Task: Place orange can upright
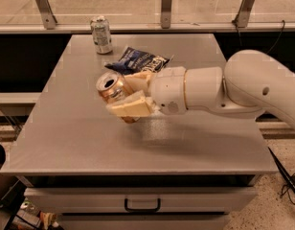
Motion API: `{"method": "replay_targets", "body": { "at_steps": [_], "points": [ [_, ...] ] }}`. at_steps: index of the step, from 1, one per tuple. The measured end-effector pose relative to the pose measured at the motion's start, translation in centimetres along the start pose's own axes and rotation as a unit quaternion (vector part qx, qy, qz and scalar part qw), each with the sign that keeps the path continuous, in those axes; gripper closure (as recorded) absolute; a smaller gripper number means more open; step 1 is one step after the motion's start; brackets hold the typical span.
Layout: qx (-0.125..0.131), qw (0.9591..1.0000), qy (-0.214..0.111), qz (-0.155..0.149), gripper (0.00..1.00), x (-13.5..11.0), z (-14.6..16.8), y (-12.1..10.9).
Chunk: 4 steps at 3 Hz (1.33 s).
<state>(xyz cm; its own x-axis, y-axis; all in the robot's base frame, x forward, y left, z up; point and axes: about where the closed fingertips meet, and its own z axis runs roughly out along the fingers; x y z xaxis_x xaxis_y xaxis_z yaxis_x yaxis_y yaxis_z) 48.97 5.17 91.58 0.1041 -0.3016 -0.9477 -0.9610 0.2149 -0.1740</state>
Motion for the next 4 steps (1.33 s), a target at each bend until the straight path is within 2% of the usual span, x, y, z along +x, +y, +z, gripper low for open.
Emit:
{"method": "replay_targets", "body": {
  "at_steps": [2, 3, 4],
  "points": [
    [0.007, 0.9987, -0.049, -0.017, 1.00, -1.8, 1.6, 0.8],
    [-0.001, 0.9984, -0.055, -0.016, 1.00, -2.2, 2.8, 0.8],
    [-0.014, 0.9971, -0.074, -0.004, 1.00, -1.6, 3.7, 0.7]
  ]
}}
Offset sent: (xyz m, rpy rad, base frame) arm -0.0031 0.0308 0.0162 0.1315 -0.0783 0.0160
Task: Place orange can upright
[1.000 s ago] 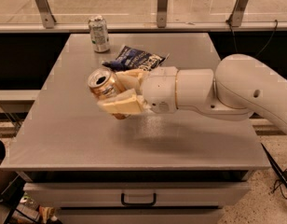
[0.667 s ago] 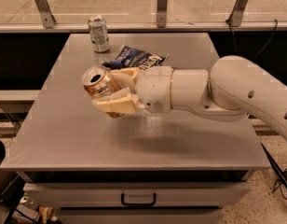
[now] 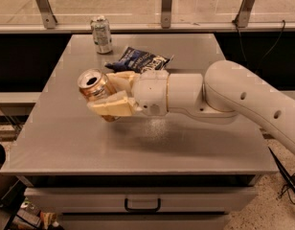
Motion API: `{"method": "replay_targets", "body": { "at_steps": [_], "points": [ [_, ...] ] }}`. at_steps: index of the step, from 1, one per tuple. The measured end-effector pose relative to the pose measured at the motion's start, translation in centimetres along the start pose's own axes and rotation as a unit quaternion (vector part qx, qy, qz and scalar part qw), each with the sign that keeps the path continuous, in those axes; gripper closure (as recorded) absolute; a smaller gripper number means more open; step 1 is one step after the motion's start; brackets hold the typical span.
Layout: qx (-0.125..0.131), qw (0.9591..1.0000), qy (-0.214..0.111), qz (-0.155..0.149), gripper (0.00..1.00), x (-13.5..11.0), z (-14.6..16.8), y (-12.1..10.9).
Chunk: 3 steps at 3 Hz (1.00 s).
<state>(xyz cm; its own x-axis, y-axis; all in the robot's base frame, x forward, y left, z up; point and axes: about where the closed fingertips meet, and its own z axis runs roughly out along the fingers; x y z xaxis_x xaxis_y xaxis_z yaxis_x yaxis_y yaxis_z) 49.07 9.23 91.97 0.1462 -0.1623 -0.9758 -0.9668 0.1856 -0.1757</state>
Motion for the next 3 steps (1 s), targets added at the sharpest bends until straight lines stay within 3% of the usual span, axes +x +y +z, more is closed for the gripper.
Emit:
{"method": "replay_targets", "body": {
  "at_steps": [1, 3],
  "points": [
    [-0.009, 0.9993, -0.027, 0.022, 1.00, 1.2, 0.3, -0.3],
    [0.002, 0.9951, -0.058, 0.080, 1.00, 3.9, -0.2, -0.5]
  ]
}}
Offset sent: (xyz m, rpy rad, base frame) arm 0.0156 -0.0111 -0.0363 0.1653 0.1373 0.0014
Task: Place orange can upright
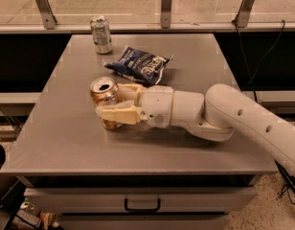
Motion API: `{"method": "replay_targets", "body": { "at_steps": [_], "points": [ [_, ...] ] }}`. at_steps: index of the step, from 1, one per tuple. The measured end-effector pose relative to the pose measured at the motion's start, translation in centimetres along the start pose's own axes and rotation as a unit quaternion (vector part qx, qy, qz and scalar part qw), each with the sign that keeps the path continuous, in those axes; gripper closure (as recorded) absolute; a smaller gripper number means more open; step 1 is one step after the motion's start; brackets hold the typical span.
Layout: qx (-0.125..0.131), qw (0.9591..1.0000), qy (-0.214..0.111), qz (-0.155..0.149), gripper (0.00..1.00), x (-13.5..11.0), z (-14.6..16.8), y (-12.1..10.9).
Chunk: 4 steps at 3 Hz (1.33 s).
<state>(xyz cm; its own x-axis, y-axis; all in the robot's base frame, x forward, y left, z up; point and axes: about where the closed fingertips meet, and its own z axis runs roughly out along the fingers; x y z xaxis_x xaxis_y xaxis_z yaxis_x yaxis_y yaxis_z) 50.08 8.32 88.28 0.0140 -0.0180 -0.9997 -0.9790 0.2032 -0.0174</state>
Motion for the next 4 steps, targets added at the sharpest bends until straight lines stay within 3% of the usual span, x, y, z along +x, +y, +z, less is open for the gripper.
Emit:
{"method": "replay_targets", "body": {
  "at_steps": [1, 2, 4],
  "points": [
    [0.006, 0.9997, -0.006, 0.022, 1.00, 1.20, -0.39, -0.19],
    [0.006, 0.9997, -0.006, 0.022, 0.82, 0.85, -0.39, -0.20],
    [0.004, 0.9997, -0.006, 0.021, 0.35, 0.77, -0.19, -0.05]
  ]
}}
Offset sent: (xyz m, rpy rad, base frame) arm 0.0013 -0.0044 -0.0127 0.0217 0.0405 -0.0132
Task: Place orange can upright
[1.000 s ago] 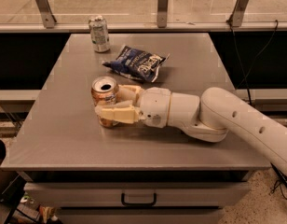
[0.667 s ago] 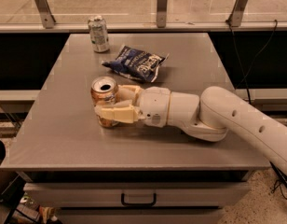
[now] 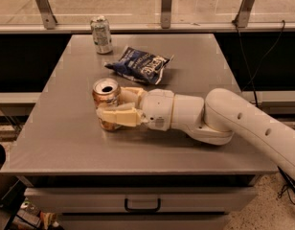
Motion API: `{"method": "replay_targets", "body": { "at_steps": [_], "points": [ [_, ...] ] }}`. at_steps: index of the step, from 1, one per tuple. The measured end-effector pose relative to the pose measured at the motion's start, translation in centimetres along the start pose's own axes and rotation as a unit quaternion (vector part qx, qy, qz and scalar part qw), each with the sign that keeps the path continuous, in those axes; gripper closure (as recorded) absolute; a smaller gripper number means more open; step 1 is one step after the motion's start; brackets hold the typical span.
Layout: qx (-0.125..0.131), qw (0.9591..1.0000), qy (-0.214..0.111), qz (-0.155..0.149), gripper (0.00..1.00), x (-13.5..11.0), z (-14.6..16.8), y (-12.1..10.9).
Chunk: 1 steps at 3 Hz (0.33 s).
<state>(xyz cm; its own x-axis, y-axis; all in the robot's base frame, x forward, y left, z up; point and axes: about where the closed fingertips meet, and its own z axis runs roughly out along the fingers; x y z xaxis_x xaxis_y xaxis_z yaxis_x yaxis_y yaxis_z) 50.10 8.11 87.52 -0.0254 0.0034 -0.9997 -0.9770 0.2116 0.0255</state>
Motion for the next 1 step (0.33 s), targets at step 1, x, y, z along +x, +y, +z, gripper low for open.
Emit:
{"method": "replay_targets", "body": {
  "at_steps": [1],
  "points": [
    [-0.002, 1.0000, 0.000, -0.001, 0.12, -0.06, 0.17, 0.13]
  ]
}}
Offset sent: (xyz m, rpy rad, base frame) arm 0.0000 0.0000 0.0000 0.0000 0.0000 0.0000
